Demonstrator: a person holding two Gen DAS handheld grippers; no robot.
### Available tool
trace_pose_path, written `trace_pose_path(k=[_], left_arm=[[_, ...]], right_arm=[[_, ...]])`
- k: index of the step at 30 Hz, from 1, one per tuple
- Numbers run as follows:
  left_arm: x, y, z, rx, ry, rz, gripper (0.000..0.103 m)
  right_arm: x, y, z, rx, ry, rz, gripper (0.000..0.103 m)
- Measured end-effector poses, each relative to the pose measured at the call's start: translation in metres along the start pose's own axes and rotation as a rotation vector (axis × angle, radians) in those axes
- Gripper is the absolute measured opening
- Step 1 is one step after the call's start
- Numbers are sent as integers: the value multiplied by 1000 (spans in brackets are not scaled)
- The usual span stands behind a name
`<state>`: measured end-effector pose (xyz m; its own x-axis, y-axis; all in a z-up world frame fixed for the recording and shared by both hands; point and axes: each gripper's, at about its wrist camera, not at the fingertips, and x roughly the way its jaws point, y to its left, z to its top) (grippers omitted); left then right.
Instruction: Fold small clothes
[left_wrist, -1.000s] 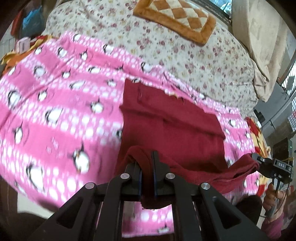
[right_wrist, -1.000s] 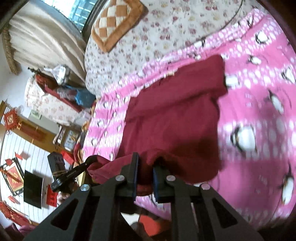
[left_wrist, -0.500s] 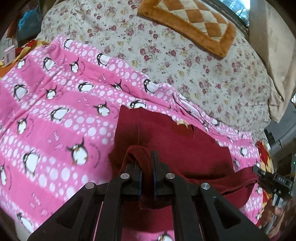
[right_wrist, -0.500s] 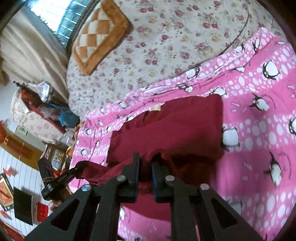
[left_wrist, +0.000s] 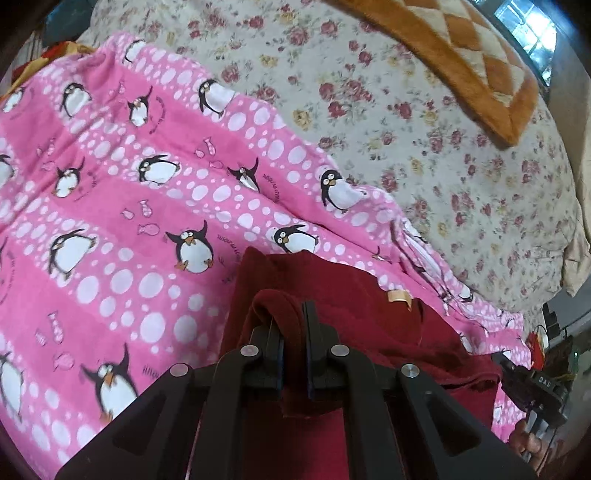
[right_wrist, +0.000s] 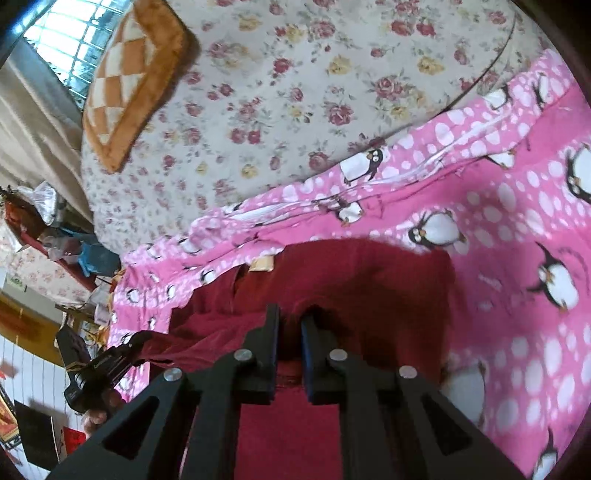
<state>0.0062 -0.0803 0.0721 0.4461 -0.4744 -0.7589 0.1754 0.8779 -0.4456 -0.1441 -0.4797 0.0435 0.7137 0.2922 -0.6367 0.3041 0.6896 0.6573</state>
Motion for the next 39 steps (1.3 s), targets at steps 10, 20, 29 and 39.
trace_pose_path(k=[10, 20, 29, 39], left_arm=[[-5, 3, 7, -16, 17, -104, 15], [-16, 1, 7, -3, -56, -32, 33], [32, 12, -3, 22, 85, 113, 33], [27, 4, -9, 58, 64, 144, 33]], right_arm=[[-17, -8, 1, 34, -120, -72, 49], [10, 52, -24, -289, 18, -119, 49], [76, -8, 15, -121, 15, -288, 47], [34, 9, -3, -147, -3, -263, 51]])
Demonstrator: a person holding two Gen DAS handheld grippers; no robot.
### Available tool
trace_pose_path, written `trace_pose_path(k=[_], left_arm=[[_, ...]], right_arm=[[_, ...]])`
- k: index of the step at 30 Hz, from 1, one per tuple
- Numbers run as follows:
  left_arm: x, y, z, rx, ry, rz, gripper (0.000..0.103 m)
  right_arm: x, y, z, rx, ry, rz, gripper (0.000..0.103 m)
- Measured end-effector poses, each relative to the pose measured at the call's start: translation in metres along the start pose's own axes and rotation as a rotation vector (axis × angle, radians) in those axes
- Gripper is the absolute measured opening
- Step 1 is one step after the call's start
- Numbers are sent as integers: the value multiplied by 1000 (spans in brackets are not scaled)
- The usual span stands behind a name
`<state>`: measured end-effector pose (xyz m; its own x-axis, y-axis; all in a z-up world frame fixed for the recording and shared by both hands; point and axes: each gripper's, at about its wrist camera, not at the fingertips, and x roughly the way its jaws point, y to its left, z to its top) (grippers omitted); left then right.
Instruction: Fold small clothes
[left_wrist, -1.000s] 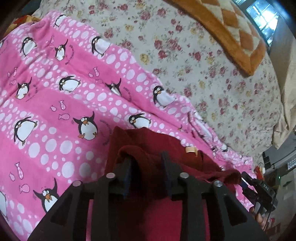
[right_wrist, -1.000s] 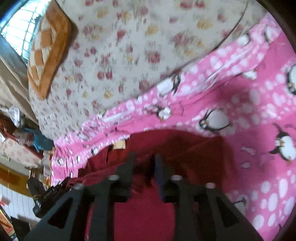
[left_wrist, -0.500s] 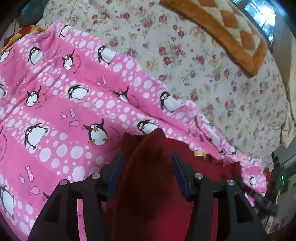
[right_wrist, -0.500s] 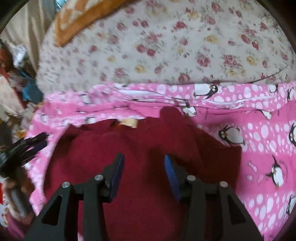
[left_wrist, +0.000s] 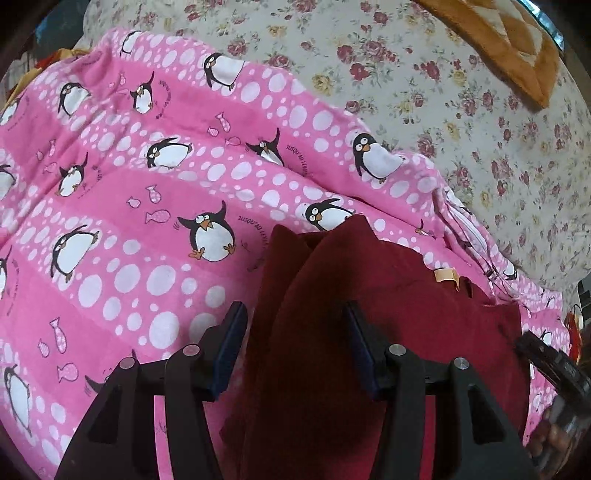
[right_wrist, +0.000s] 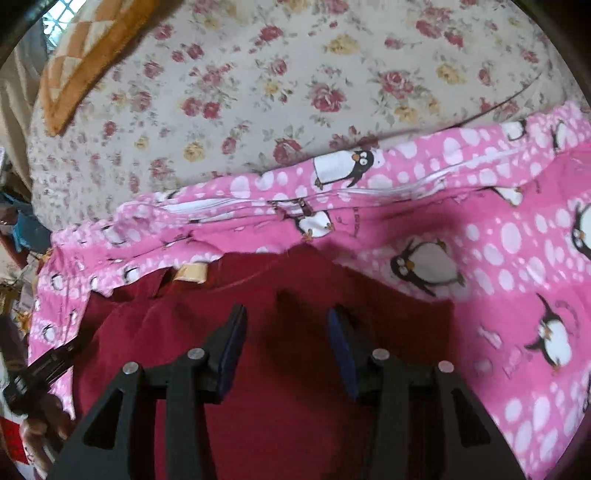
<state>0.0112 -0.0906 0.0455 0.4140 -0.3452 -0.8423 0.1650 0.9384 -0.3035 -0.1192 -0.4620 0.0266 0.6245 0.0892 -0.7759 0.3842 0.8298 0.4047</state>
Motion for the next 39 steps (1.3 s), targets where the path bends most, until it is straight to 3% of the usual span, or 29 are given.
trace_pose_path(k=[7, 17, 23, 31, 39], left_arm=[[-22, -10, -12, 57, -40, 3, 33], [-2, -4, -21, 54, 26, 40, 34], [-12, -5, -23, 60, 9, 44, 34], [-43, -9, -34, 81, -29, -2, 34], [-69, -7, -56, 97, -46, 6, 34]], right_arm=[[-38, 4, -33, -64, 20, 24, 52], [-17, 11, -49, -133, 56, -113, 52], [-44, 19, -63, -97, 75, -70, 53], [-80, 25, -100, -117, 85, -79, 57], [-63, 29, -130, -128, 131, -96, 61]])
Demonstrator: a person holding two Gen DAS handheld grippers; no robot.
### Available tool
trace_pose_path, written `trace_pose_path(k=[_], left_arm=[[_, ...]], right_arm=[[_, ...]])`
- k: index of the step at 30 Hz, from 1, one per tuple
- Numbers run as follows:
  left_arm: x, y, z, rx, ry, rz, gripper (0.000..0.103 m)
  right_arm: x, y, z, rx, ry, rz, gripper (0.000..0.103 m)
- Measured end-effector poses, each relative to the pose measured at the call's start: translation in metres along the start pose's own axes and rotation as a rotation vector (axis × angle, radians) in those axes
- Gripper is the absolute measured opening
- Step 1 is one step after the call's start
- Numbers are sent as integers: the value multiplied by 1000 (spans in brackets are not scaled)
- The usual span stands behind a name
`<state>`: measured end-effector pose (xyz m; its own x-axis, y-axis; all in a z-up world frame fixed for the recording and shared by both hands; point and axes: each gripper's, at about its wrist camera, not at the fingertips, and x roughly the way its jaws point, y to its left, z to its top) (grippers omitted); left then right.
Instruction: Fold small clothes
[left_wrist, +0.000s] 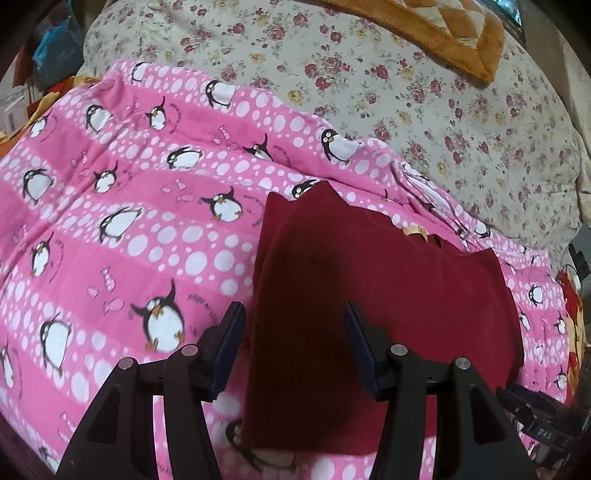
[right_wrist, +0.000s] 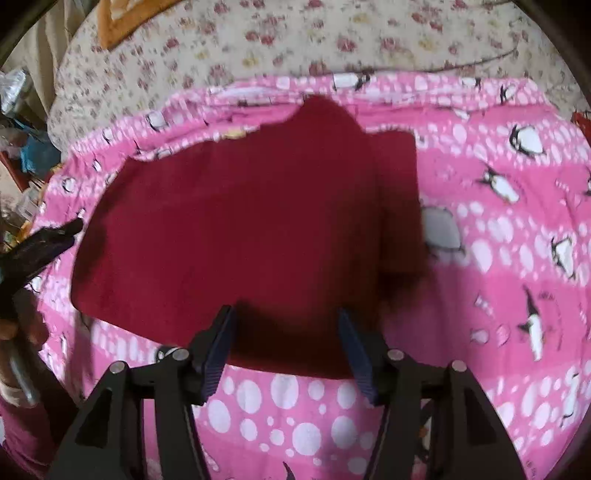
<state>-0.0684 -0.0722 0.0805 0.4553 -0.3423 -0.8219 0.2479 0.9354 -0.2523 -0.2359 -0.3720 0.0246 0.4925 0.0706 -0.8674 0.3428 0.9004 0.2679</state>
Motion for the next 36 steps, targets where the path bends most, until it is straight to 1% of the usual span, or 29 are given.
trace_pose_path(k=[1, 4, 6, 10, 12, 14, 16, 17, 18, 19, 20, 22, 25, 28, 30, 31, 32, 34, 35, 36], left_arm=[[-4, 0, -3, 3, 0, 4, 34], [-15, -1, -11, 6, -21, 4, 34], [-20, 0, -16, 1, -24, -5, 34], [-25, 6, -36, -17, 12, -33, 34], [-21, 14, -49, -42, 52, -16, 34], [-14, 24, -57, -69, 96, -32, 34], [-10, 32, -59, -89, 118, -17, 34], [-11, 37, -57, -107, 119, -29, 34], [-11, 40, -55, -121, 108, -38, 34], [-11, 43, -54, -129, 102, -26, 34], [-10, 46, -53, -137, 105, -11, 34], [-6, 50, -53, -156, 121, -28, 34], [-3, 52, -54, -140, 130, -39, 35], [-2, 51, -55, -110, 124, -37, 35], [-1, 50, -56, -91, 125, -32, 36], [0, 50, -55, -92, 126, -31, 36], [1, 50, -54, -99, 131, -30, 36], [2, 50, -52, -102, 136, -28, 37], [2, 49, -50, -107, 137, -30, 37], [3, 50, -49, -115, 135, -34, 37]], right_arm=[[-2, 2, 0, -4, 1, -2, 61], [-10, 10, -2, -16, 16, 31, 61], [-20, 18, -5, -40, 9, 28, 61], [-36, 28, -6, -54, -10, 39, 61], [-42, 34, -5, -45, -19, 47, 61], [-44, 44, -3, -36, -24, 60, 61], [-43, 58, -1, -40, -26, 78, 61], [-41, 69, 0, -52, -25, 86, 61], [-39, 79, 1, -66, -23, 90, 61], [-36, 89, 4, -77, -20, 92, 61], [-32, 101, 9, -90, -15, 95, 61], [-22, 118, 17, -109, -6, 96, 61], [2, 142, 34, -153, 3, 61, 61], [33, 150, 48, -160, 1, 28, 61], [69, 146, 55, -134, 63, 14, 62], [77, 145, 58, -126, 70, 14, 64], [76, 148, 62, -130, 55, 12, 64], [69, 156, 72, -133, 60, 48, 64], [60, 161, 79, -125, 33, 96, 64], [55, 166, 85, -123, 9, 122, 64]])
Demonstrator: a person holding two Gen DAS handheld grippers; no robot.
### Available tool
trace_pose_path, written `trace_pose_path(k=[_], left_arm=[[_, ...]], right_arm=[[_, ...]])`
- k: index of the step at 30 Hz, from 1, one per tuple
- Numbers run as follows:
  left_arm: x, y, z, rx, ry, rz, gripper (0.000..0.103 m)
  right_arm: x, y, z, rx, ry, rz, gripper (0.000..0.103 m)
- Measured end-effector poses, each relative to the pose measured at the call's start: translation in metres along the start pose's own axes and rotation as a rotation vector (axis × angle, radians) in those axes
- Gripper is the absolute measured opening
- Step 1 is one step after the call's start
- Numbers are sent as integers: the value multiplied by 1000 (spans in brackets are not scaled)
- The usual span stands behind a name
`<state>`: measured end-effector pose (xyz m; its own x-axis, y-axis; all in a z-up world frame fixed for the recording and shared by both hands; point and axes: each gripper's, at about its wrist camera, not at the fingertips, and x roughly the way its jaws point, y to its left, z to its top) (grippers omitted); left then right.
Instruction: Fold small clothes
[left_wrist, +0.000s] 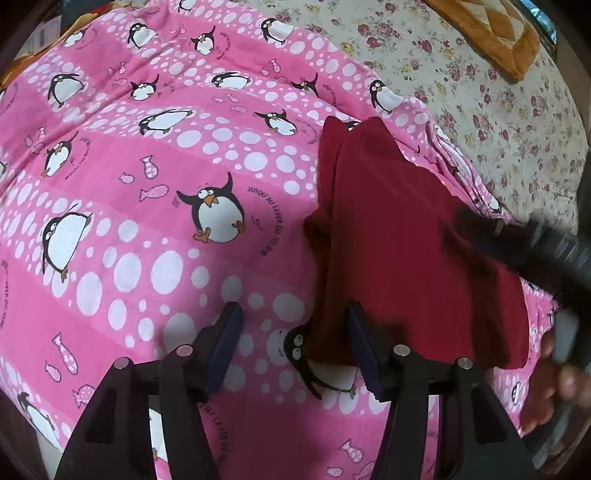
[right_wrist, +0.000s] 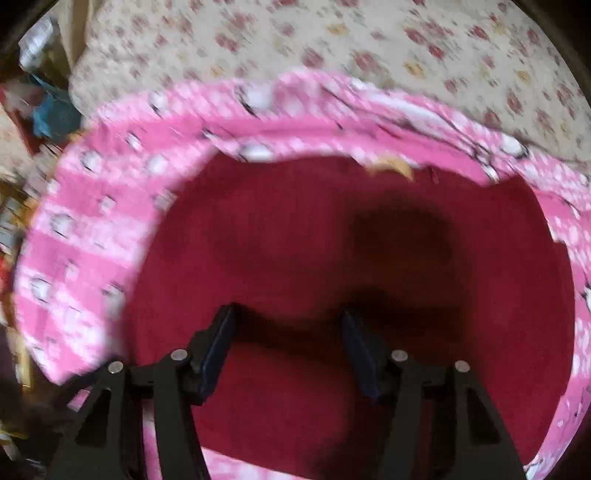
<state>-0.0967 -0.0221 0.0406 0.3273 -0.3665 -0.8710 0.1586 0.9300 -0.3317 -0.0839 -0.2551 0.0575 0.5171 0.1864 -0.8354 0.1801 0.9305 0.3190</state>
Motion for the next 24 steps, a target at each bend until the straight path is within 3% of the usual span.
trace_pose_path(k=[4, 8, 12, 14, 16, 24], left_arm=[[2, 2, 2, -15, 3, -14, 37], [2, 4, 2, -20, 1, -26, 38], [4, 2, 2, -7, -1, -19, 39], [5, 2, 4, -9, 2, -23, 39], [6, 4, 5, -16, 4, -29, 40], [8, 4, 8, -30, -2, -35, 40]], right_arm=[[10, 29, 34, -25, -6, 81, 65], [53, 47, 64, 15, 39, 110, 65], [88, 52, 72, 48, 87, 142, 64], [94, 54, 71, 17, 66, 113, 50], [100, 57, 74, -4, 63, 98, 13], [128, 50, 75, 77, 92, 203, 9]])
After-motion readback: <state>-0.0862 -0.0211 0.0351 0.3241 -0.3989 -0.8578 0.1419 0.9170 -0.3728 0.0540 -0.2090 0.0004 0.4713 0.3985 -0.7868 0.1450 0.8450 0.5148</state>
